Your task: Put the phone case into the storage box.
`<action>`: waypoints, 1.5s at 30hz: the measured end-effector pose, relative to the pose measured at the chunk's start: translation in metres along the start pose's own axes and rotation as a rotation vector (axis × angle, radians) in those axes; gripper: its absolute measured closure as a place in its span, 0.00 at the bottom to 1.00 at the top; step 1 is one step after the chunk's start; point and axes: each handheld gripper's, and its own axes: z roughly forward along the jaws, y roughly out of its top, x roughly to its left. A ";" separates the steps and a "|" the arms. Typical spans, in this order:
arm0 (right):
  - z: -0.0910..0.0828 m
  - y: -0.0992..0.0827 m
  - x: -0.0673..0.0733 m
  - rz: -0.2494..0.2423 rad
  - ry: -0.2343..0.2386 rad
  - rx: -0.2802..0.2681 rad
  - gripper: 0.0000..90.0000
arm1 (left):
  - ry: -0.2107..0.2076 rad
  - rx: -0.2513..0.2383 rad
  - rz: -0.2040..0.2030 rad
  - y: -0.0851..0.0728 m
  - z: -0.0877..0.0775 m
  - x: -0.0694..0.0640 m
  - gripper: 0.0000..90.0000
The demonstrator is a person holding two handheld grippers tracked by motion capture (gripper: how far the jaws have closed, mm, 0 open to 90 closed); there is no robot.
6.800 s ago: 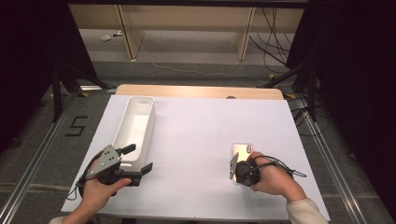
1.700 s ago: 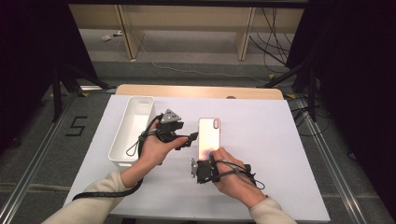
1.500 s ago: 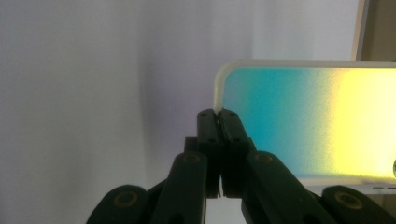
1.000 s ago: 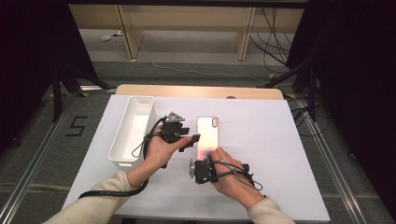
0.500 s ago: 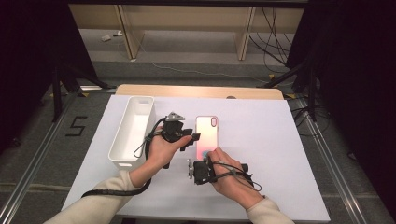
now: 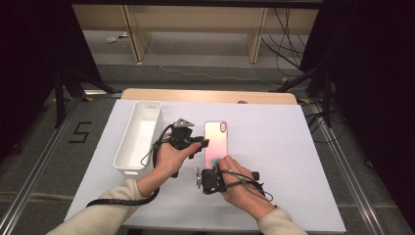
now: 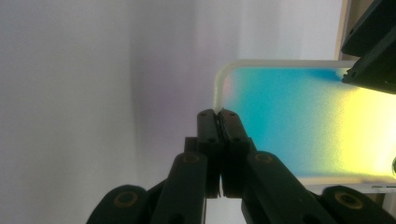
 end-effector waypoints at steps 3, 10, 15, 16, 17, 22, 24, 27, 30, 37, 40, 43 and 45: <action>0.000 0.001 0.000 0.002 0.016 0.009 0.99 | -0.002 -0.001 0.000 0.000 0.000 0.000 0.82; 0.001 0.002 0.001 0.022 0.008 0.013 0.99 | -0.008 -0.007 -0.001 0.000 -0.001 0.000 0.85; 0.002 0.002 0.000 -0.003 -0.013 0.001 0.99 | -0.015 -0.009 0.000 0.000 -0.001 -0.001 0.86; 0.003 0.002 0.000 -0.002 -0.013 0.003 0.99 | -0.018 -0.010 -0.001 -0.001 -0.001 -0.001 0.86; 0.003 0.002 0.000 -0.002 -0.013 0.003 0.99 | -0.019 -0.012 -0.001 -0.001 -0.001 -0.001 0.87; 0.004 0.002 0.000 -0.008 -0.020 0.022 0.99 | -0.031 -0.022 -0.009 -0.001 -0.002 -0.001 0.88; 0.005 0.003 0.000 0.004 -0.020 0.017 0.99 | -0.033 -0.027 -0.006 0.000 -0.003 -0.001 0.89; 0.005 0.003 0.000 0.003 -0.008 0.027 0.99 | -0.043 -0.033 -0.003 0.000 -0.004 -0.002 0.90; 0.007 0.004 -0.001 0.004 -0.015 0.013 0.98 | -0.048 -0.039 -0.003 0.000 -0.004 -0.003 0.92; 0.008 0.005 -0.001 -0.002 -0.010 0.008 0.97 | -0.058 -0.050 0.016 0.000 -0.005 -0.006 0.94; 0.008 0.005 -0.001 0.003 -0.001 0.001 0.96 | -0.055 -0.057 0.022 0.000 -0.005 -0.006 0.94; 0.009 0.005 -0.001 -0.014 -0.016 -0.001 0.94 | -0.041 -0.062 0.040 -0.001 -0.006 -0.007 0.94; 0.008 0.005 0.000 0.017 -0.018 -0.001 0.91 | -0.037 -0.067 0.050 -0.001 -0.006 -0.007 0.94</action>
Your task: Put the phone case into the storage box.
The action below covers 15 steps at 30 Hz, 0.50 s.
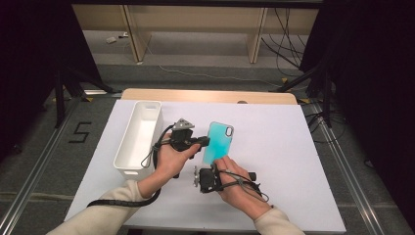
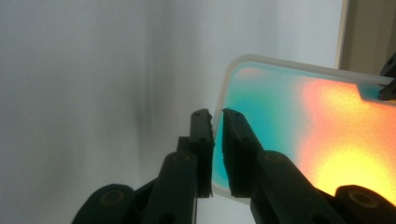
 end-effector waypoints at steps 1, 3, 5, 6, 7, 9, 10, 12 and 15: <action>0.000 0.000 0.000 0.000 0.000 0.000 0.91 | 0.000 0.000 0.000 0.000 0.000 0.000 0.94; 0.000 -0.001 -0.002 -0.016 -0.007 -0.017 0.87 | 0.007 -0.005 0.007 0.000 0.000 0.000 0.94; -0.001 -0.001 -0.003 -0.006 -0.019 -0.023 0.82 | 0.022 -0.010 0.019 -0.001 0.000 0.000 0.95; -0.001 -0.001 -0.003 -0.006 -0.019 -0.023 0.82 | 0.027 -0.011 0.022 -0.001 0.000 0.001 0.95; -0.001 -0.001 -0.003 0.000 -0.017 -0.030 0.80 | 0.029 -0.014 0.017 -0.001 0.000 0.001 0.95; -0.003 0.000 -0.004 0.021 -0.028 -0.040 0.72 | 0.035 -0.016 0.022 0.000 -0.001 0.002 0.95; -0.003 0.000 -0.004 0.032 -0.033 -0.047 0.70 | 0.042 -0.021 0.027 0.000 -0.001 0.002 0.95; -0.004 -0.001 -0.005 0.047 -0.049 -0.071 0.66 | 0.055 -0.027 0.016 0.001 -0.002 0.002 0.95; -0.006 -0.001 -0.008 0.065 -0.053 -0.091 0.61 | 0.060 -0.027 0.022 0.001 -0.003 0.005 0.95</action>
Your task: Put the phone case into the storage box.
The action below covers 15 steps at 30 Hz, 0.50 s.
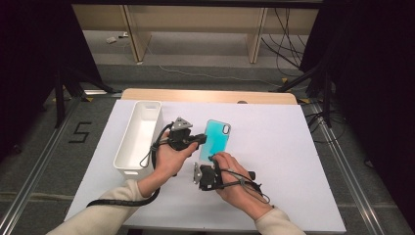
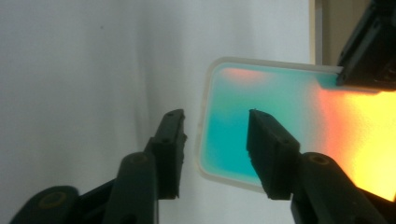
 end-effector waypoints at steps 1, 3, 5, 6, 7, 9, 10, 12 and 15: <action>0.000 -0.001 -0.003 -0.011 -0.011 -0.008 0.60 | -0.001 -0.011 -0.005 0.000 0.000 0.001 0.95; 0.000 -0.003 -0.006 0.009 -0.001 -0.038 0.56 | 0.004 -0.009 -0.004 0.000 -0.001 0.002 0.95; -0.001 -0.005 -0.006 0.073 0.011 -0.064 0.51 | 0.009 -0.012 -0.003 0.000 -0.001 0.003 0.95; -0.005 -0.006 -0.006 0.161 0.036 -0.086 0.47 | 0.009 -0.013 -0.003 0.001 -0.002 0.003 0.95; -0.005 -0.006 -0.006 0.161 0.036 -0.086 0.47 | 0.010 -0.015 -0.005 0.001 -0.002 0.003 0.95; -0.007 -0.010 -0.009 0.255 0.048 -0.129 0.42 | 0.019 -0.016 -0.003 0.001 -0.003 0.004 0.95; -0.008 -0.011 -0.010 0.268 0.058 -0.142 0.39 | 0.029 -0.008 0.000 0.002 -0.004 0.004 0.95; -0.008 -0.013 -0.011 0.286 0.059 -0.154 0.38 | 0.018 -0.018 -0.003 0.002 -0.004 0.005 0.95; -0.010 -0.020 -0.014 0.371 0.091 -0.190 0.34 | 0.022 -0.016 -0.007 0.003 -0.005 0.006 0.95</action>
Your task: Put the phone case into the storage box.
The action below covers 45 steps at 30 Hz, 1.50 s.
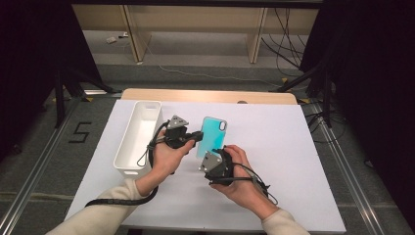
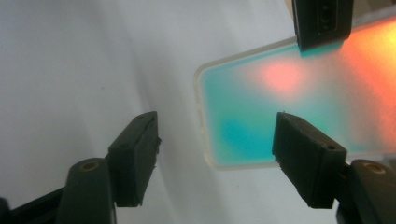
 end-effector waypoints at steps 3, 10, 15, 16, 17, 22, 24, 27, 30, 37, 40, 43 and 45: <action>-0.002 -0.003 -0.001 0.043 0.029 -0.017 0.34 | 0.001 -0.011 -0.001 0.000 0.000 0.001 0.95; -0.008 -0.009 -0.005 0.131 0.044 -0.069 0.32 | 0.006 -0.018 0.005 0.001 -0.002 0.002 0.95; -0.013 -0.015 -0.009 0.181 0.044 -0.102 0.30 | 0.012 -0.018 0.007 0.002 -0.005 0.003 0.95; -0.014 -0.017 -0.010 0.183 0.038 -0.109 0.30 | 0.014 -0.022 0.000 0.002 -0.005 0.003 0.95; -0.014 -0.017 -0.010 0.183 0.038 -0.109 0.30 | 0.014 -0.023 0.007 0.002 -0.006 0.003 0.95; -0.020 -0.029 -0.015 0.243 0.019 -0.125 0.29 | 0.024 -0.036 0.007 0.004 -0.009 0.004 0.95; -0.023 -0.033 -0.017 0.269 0.014 -0.131 0.29 | 0.032 -0.043 0.010 0.005 -0.011 0.005 0.95; -0.025 -0.037 -0.020 0.285 0.000 -0.145 0.29 | 0.040 -0.051 0.011 0.006 -0.013 0.006 0.95; -0.028 -0.041 -0.023 0.326 -0.013 -0.158 0.29 | 0.046 -0.056 0.003 0.006 -0.014 0.007 0.95; -0.034 -0.049 -0.028 0.354 -0.039 -0.174 0.29 | 0.058 -0.067 0.006 0.008 -0.019 0.011 0.95; -0.037 -0.052 -0.029 0.380 -0.047 -0.173 0.29 | 0.069 -0.075 0.004 0.009 -0.022 0.014 0.95; -0.039 -0.056 -0.031 0.393 -0.054 -0.181 0.29 | 0.076 -0.081 0.002 0.009 -0.026 0.018 0.95; -0.039 -0.058 -0.031 0.418 -0.058 -0.191 0.29 | 0.083 -0.085 0.000 0.008 -0.029 0.020 0.95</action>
